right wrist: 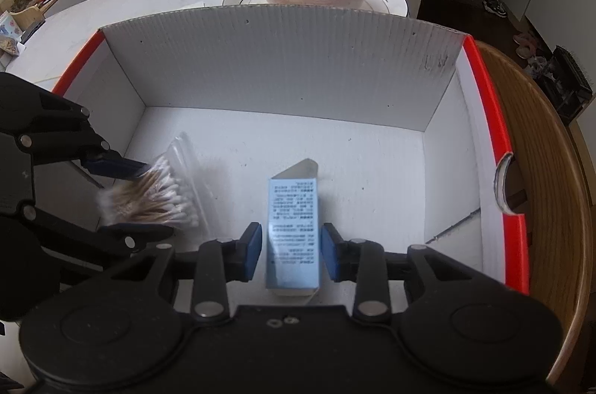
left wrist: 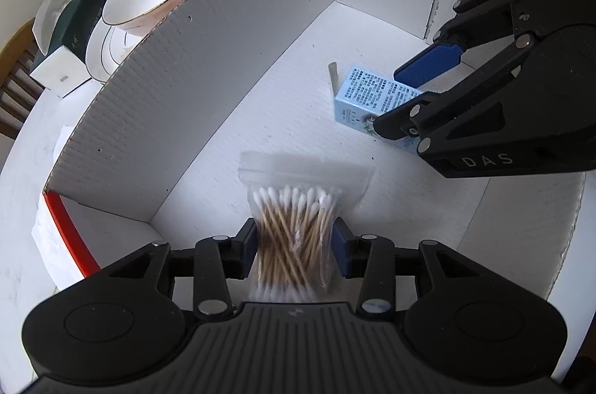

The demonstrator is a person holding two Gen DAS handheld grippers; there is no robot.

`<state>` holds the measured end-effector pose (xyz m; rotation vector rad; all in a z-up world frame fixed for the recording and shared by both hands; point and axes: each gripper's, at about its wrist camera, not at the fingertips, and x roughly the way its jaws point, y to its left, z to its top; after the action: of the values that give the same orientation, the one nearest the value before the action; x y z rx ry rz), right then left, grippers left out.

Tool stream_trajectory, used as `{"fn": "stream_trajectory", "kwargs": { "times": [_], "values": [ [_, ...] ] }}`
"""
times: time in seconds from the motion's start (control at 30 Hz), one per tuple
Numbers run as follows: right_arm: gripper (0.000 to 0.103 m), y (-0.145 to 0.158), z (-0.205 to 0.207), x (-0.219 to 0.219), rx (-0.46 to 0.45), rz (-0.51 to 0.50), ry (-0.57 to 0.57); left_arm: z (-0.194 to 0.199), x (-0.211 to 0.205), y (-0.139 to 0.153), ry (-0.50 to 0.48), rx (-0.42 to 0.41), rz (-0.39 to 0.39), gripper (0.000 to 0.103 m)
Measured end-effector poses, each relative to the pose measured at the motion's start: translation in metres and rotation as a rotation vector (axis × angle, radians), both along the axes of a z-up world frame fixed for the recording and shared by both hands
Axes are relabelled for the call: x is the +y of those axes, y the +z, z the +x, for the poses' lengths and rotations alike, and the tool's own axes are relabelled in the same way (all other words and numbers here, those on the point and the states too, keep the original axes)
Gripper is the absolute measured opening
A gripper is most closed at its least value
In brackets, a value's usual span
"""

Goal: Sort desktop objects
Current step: 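Open the left gripper releasing the swab bag while the right releases the blue box, then withdraw both grippers from the red box back over the table pile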

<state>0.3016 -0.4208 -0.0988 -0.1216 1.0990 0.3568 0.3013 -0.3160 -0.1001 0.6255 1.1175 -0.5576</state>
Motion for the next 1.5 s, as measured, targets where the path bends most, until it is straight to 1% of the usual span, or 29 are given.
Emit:
{"fn": "stream_trajectory", "kwargs": {
  "times": [0.07, 0.13, 0.2, 0.23, 0.3, 0.43, 0.53, 0.57, 0.6, 0.67, 0.77, 0.8, 0.93, 1.0, 1.17, 1.3, 1.5],
  "values": [
    [0.037, 0.000, 0.000, 0.000, 0.001, 0.001, 0.000, -0.001, 0.000, 0.001, 0.000, -0.001, -0.001, 0.043],
    [0.040, 0.000, -0.001, 0.001, -0.001, 0.003, 0.003, -0.001, 0.001, 0.003, 0.000, -0.002, -0.008, 0.047],
    [0.049, 0.002, -0.002, 0.000, -0.007, 0.008, 0.005, -0.002, 0.002, 0.005, 0.005, -0.004, -0.019, 0.054],
    [0.053, 0.003, -0.003, -0.001, -0.013, 0.011, 0.005, -0.002, 0.003, 0.006, 0.007, -0.006, -0.026, 0.055],
    [0.064, 0.006, -0.006, -0.003, -0.027, 0.018, 0.003, -0.004, 0.005, 0.010, 0.011, -0.017, -0.041, 0.063],
    [0.070, 0.012, -0.010, -0.008, -0.046, 0.036, 0.001, -0.010, 0.009, 0.018, 0.020, -0.039, -0.078, 0.065],
    [0.076, 0.018, -0.013, -0.011, -0.062, 0.047, -0.002, -0.012, 0.017, 0.023, 0.030, -0.050, -0.110, 0.065],
    [0.080, 0.019, -0.013, -0.011, -0.068, 0.052, -0.003, -0.014, 0.017, 0.025, 0.032, -0.052, -0.119, 0.066],
    [0.081, 0.021, -0.015, -0.012, -0.074, 0.056, -0.003, -0.015, 0.018, 0.026, 0.035, -0.058, -0.125, 0.071],
    [0.082, 0.026, -0.017, -0.014, -0.084, 0.064, -0.001, -0.016, 0.019, 0.028, 0.043, -0.071, -0.143, 0.077],
    [0.085, 0.032, -0.021, -0.015, -0.102, 0.079, 0.001, -0.019, 0.023, 0.034, 0.061, -0.083, -0.177, 0.078],
    [0.085, 0.034, -0.022, -0.016, -0.107, 0.083, 0.002, -0.020, 0.025, 0.035, 0.069, -0.090, -0.186, 0.081],
    [0.086, 0.044, -0.027, -0.018, -0.134, 0.102, -0.001, -0.026, 0.031, 0.045, 0.076, -0.114, -0.231, 0.084],
    [0.086, 0.049, -0.030, -0.019, -0.143, 0.113, -0.003, -0.030, 0.034, 0.050, 0.082, -0.124, -0.255, 0.088],
    [0.087, 0.060, -0.039, -0.014, -0.166, 0.140, 0.008, -0.043, 0.043, 0.063, 0.109, -0.151, -0.307, 0.089],
    [0.087, 0.072, -0.048, -0.007, -0.193, 0.168, 0.022, -0.057, 0.052, 0.076, 0.118, -0.190, -0.353, 0.090],
    [0.088, 0.088, -0.063, 0.008, -0.228, 0.199, 0.030, -0.077, 0.075, 0.090, 0.150, -0.234, -0.388, 0.090]
  ]
}}
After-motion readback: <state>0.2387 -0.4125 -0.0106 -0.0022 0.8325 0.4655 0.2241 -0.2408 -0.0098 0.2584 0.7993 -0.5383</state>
